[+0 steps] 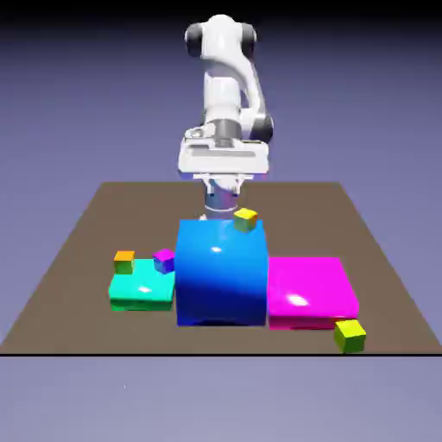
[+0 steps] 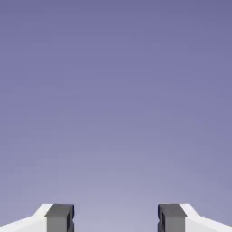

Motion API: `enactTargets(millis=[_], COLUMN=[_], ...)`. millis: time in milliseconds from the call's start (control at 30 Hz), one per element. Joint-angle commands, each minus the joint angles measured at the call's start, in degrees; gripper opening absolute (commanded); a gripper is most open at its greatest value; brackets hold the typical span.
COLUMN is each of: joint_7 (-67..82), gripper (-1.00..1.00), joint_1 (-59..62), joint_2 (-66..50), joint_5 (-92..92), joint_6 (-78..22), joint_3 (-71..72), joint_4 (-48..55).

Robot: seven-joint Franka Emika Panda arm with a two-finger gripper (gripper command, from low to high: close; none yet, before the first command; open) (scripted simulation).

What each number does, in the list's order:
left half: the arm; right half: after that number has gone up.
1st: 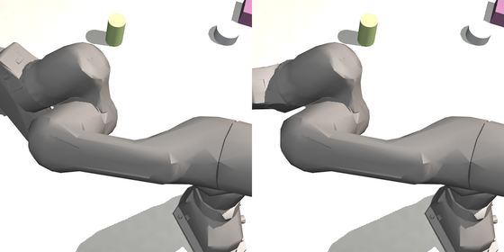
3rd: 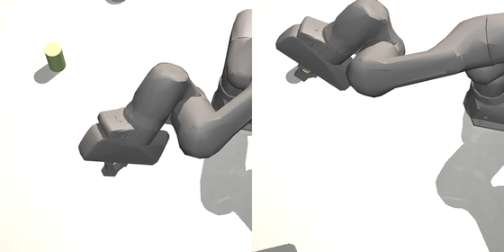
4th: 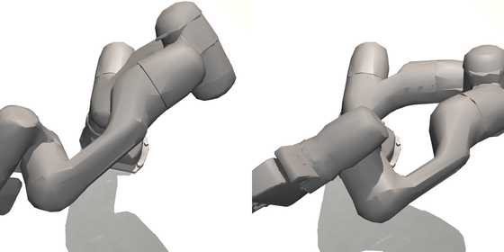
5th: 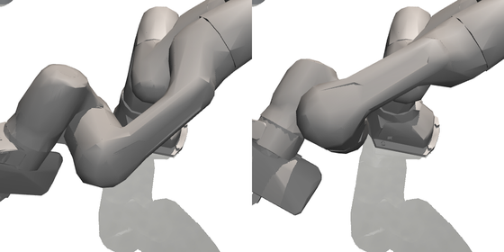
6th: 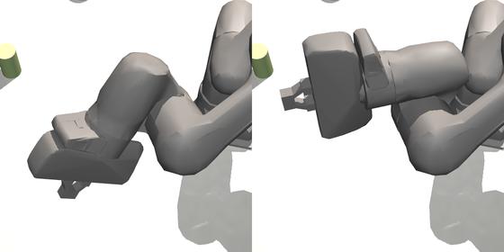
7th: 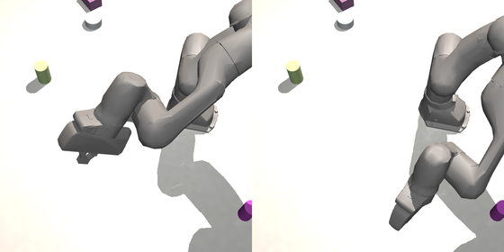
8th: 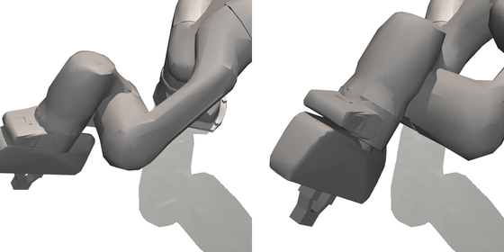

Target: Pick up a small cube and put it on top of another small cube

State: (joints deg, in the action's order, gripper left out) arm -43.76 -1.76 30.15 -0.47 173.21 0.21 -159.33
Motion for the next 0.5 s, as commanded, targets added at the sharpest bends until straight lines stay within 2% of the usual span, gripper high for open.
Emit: enactTargets(millis=[0, 467], joint_7=[-1.1, -16.2], gripper=[0.0, 0.0], joint_1=[-0.9, -13.4], joint_2=[-2.1, -31.1], joint_5=[-0.4, -5.8], joint_6=[-0.7, -9.9], joint_3=[0.2, 2.6], joint_4=[1.4, 20.8])
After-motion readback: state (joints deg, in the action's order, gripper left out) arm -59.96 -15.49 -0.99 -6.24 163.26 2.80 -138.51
